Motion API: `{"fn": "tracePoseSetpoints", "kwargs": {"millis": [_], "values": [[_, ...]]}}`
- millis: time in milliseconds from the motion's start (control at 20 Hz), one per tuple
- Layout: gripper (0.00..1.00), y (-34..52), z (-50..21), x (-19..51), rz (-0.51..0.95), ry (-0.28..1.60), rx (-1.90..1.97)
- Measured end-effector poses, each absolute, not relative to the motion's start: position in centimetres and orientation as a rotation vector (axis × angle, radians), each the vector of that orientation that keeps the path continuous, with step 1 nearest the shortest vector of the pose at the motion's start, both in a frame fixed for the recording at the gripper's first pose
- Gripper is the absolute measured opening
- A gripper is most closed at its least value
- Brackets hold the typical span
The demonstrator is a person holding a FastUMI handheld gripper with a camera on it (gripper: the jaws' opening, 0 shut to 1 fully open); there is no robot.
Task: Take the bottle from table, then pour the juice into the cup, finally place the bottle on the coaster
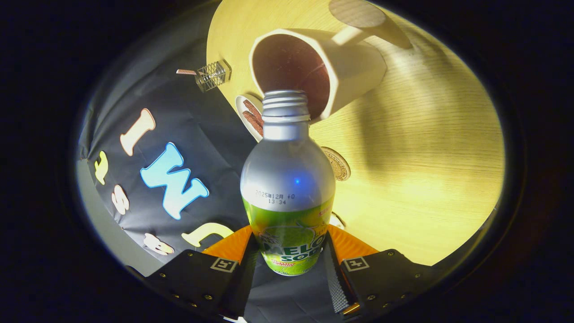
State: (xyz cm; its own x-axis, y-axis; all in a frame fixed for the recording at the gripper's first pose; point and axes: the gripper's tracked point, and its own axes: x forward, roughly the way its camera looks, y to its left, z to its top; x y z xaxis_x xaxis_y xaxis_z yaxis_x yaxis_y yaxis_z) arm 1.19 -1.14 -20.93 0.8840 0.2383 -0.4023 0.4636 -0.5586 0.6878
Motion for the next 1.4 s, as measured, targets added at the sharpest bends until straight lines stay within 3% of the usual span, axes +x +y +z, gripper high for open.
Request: {"fn": "tracePoseSetpoints", "kwargs": {"millis": [700,1400], "values": [[0.70,-0.6,-20.9,0.9,-0.337,0.537,2.187],[0.70,0.0,-24.5,-1.2,-0.396,0.595,1.727]]}}
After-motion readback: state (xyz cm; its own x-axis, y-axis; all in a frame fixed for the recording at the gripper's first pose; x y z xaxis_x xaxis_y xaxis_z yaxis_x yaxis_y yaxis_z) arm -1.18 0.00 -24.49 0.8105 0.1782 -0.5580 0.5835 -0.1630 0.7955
